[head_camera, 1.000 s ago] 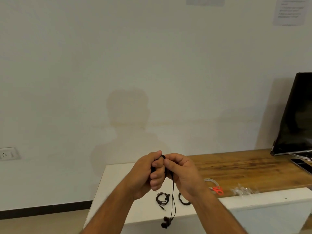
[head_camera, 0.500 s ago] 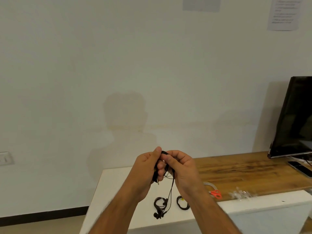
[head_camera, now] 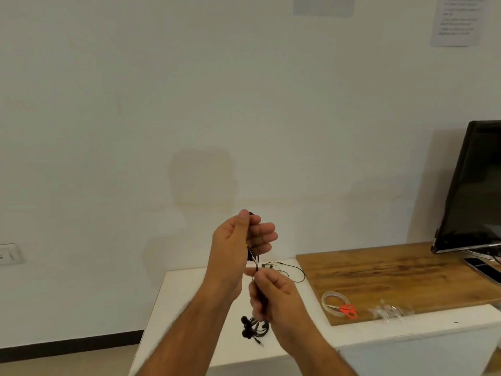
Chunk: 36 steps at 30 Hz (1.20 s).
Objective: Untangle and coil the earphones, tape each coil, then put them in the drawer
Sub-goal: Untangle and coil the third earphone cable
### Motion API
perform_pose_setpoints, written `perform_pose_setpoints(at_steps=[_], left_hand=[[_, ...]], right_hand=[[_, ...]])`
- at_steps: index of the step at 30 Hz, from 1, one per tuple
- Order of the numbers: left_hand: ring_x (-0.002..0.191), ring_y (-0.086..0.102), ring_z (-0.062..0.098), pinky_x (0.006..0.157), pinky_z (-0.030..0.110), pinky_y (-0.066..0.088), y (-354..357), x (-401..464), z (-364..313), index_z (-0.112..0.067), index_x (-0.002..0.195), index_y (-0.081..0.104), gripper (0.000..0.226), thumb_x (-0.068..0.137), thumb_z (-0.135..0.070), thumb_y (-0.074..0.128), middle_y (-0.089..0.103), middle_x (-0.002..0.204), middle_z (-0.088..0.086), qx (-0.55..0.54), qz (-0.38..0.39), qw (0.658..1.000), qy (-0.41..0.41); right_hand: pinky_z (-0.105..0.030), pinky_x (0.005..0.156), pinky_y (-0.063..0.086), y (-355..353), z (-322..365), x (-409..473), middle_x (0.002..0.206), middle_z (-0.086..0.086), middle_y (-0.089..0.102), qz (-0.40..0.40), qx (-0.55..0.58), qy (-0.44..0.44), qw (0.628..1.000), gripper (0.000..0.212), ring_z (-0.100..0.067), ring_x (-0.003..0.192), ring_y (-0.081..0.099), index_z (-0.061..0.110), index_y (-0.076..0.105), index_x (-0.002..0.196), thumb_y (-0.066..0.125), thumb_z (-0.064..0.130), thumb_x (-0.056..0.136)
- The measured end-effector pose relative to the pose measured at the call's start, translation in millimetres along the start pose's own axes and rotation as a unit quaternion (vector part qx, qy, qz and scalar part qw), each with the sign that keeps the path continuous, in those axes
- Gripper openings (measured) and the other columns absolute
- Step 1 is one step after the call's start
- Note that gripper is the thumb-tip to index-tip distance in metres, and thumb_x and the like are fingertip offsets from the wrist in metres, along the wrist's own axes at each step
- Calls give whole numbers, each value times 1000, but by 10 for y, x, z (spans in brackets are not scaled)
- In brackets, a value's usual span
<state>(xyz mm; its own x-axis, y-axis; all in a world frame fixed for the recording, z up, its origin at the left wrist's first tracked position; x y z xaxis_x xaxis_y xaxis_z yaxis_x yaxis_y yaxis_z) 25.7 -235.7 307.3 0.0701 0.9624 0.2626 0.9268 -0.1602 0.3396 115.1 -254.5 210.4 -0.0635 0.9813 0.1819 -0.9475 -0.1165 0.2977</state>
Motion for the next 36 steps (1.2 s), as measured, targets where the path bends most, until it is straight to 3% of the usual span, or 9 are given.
perform_pose_setpoints(at_steps=[5,9,11,14,17,20,24,28,36], left_hand=[[88,73,23,75,32,59,-48,56,57,-4,96,60,33,102,-29,40,76,89,9,28,-30,999,34],[91,71,8,83,35,56,-142,65,145,-12,93,62,28,102,-28,42,76,89,-2,153,-67,982,93],[88,68,-3,80,34,55,-181,59,186,-20,90,61,24,101,-32,44,75,88,-12,259,-72,954,135],[59,58,-11,63,24,47,-198,53,237,-28,88,57,22,100,-39,43,71,84,-23,423,-52,890,163],[67,62,-4,67,25,51,-215,78,301,-28,91,58,24,101,-41,41,68,80,-20,513,-14,850,118],[73,67,11,74,33,54,-254,96,423,-21,90,62,36,101,-43,36,70,76,-9,577,34,815,39],[53,65,15,49,25,44,-239,-33,618,-11,82,61,41,102,-33,33,70,63,3,431,139,881,-137],[40,36,11,43,21,24,-200,-155,683,-10,80,58,37,101,-32,36,51,51,1,313,174,905,-230],[46,13,10,43,20,10,-213,-228,742,-17,71,52,38,99,-35,35,23,56,-4,179,188,910,-324]], right_hand=[[-29,54,43,175,-57,-140,64,-5,55,53,-147,20,987,31,-16,51,46,23,71,87,46,15,102],[-32,56,43,250,59,-198,62,2,57,89,-230,27,969,27,-15,52,49,20,65,85,44,17,102],[-32,54,46,251,140,-208,60,4,57,103,-275,35,955,27,-13,51,51,24,63,82,46,18,101],[-28,53,47,161,313,-178,55,8,53,93,-341,16,935,21,-11,49,50,19,65,82,51,17,97],[-21,54,42,58,470,-109,56,9,54,91,-455,-18,886,15,-5,50,48,22,70,88,56,22,94],[-17,56,38,24,652,-35,58,17,55,103,-590,-86,796,17,-3,57,50,27,72,93,55,27,93],[-24,67,45,31,844,43,81,13,62,137,-658,-155,724,11,-6,75,55,30,69,88,58,33,91],[-31,74,47,-46,835,169,87,12,60,153,-669,-186,703,13,-7,83,55,30,70,91,57,33,92],[-25,71,48,-130,832,194,84,12,64,130,-566,-225,783,12,-8,80,58,27,73,93,66,19,88]])
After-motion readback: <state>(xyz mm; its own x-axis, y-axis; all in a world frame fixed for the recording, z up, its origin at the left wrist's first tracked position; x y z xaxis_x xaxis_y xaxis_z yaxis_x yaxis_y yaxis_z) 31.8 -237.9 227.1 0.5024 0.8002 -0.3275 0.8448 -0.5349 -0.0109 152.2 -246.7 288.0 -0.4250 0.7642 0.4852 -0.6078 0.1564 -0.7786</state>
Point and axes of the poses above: each hand's wrist, its own x-axis towards the middle knuckle, its own y-axis out of the palm, z = x × y, the point moved 6 cm from there along x, towards the middle knuckle
